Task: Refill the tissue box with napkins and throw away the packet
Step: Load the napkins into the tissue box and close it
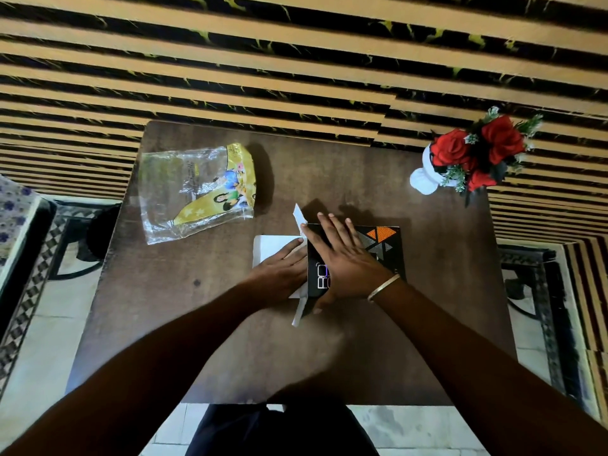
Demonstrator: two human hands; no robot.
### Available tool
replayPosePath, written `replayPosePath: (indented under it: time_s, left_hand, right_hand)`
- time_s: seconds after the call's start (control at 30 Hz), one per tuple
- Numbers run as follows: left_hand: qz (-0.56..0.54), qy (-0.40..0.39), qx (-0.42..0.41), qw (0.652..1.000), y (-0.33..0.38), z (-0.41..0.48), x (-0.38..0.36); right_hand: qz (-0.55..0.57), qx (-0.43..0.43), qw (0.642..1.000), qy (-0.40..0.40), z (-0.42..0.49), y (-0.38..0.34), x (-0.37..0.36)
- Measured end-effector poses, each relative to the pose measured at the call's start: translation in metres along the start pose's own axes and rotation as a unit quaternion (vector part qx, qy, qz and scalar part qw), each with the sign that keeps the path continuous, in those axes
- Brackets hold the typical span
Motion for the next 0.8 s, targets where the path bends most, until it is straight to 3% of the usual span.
replayPosePath:
  time_s: [0.23,0.33,0.5,0.57,0.7,0.8]
  left_hand:
    - [0.123,-0.043,-0.091,0.987,0.002,-0.009,-0.013]
    - [0.115,-0.092,-0.11,0.983,0.01,-0.001,-0.023]
    - [0.016,-0.09,-0.014,0.996,0.015,0.028,-0.013]
    - [0.003,-0.131,-0.031,0.991,0.021,0.031,-0.02]
    - [-0.061,-0.159,0.014,0.985,0.016,0.032,-0.024]
    - [-0.117,-0.085,0.075,0.987,0.003,0.031,-0.011]
  right_hand:
    - [-0.031,0.009,0.999,-0.012,0.001,-0.003,-0.009]
    - [-0.039,0.016,0.999,-0.004,0.001,-0.006,-0.007]
    - [-0.037,0.018,0.999,0.015,0.001,-0.008,-0.006]
    - [-0.038,0.016,0.999,0.014,0.002,-0.008,-0.007]
    - [-0.043,0.016,0.999,0.012,0.004,-0.008,-0.009]
    - [-0.043,0.02,0.999,0.021,0.003,-0.008,-0.007]
Point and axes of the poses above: each hand's wrist, its own z-axis towards the middle knuckle, its own x-axis out of the back of the hand, y = z × x, the point moved 8 cm from there along z, towards the middle knuckle, and after that the axes turned 3 degrees about x, right-handed, at the moved point
